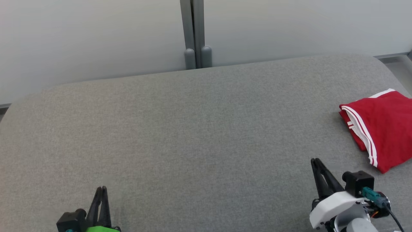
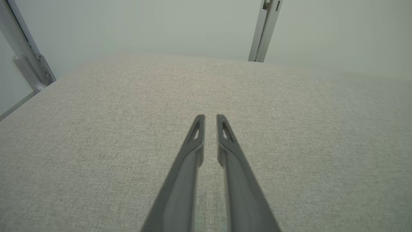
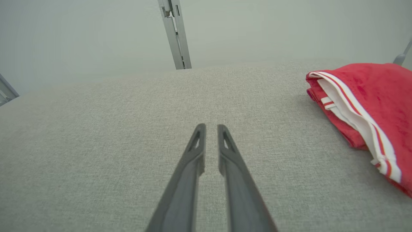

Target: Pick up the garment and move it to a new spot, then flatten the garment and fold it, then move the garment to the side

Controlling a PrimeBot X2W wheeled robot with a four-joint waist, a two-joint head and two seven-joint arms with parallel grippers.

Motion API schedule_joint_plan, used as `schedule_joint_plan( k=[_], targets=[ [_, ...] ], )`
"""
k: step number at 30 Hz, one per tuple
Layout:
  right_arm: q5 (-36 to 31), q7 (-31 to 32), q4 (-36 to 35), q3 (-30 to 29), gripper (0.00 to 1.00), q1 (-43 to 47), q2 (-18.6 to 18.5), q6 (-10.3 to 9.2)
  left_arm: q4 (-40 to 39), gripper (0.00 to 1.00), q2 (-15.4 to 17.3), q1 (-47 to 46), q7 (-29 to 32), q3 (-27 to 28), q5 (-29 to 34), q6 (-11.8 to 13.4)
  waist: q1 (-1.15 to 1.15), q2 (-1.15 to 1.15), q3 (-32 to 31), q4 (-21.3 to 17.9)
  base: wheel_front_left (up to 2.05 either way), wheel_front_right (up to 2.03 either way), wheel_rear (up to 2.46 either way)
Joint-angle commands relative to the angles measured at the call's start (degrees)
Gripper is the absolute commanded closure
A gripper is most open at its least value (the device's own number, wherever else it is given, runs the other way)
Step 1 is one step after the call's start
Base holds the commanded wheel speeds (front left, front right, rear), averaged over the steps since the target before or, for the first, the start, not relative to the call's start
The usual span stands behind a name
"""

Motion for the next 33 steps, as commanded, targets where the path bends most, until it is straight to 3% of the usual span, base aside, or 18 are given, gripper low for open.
schedule_joint_plan(
  k=[1,33],
  targets=[
    [0.67,0.35,0.27,-0.21,1.00,-0.02,0.04,0.00,0.32,1.00,-0.02,-0.25,0.32,0.20,-0.66,-0.01,0.00,0.00,0.00,0.02,0.00,0.00,0.00],
    [32.21,8.36,-4.04,-2.19,1.00,0.03,-0.20,-0.02,-2.99,1.00,0.17,-3.75,8.42,1.99,-31.23,0.19,0.00,0.00,0.26,1.04,0.00,0.00,0.00]
  ],
)
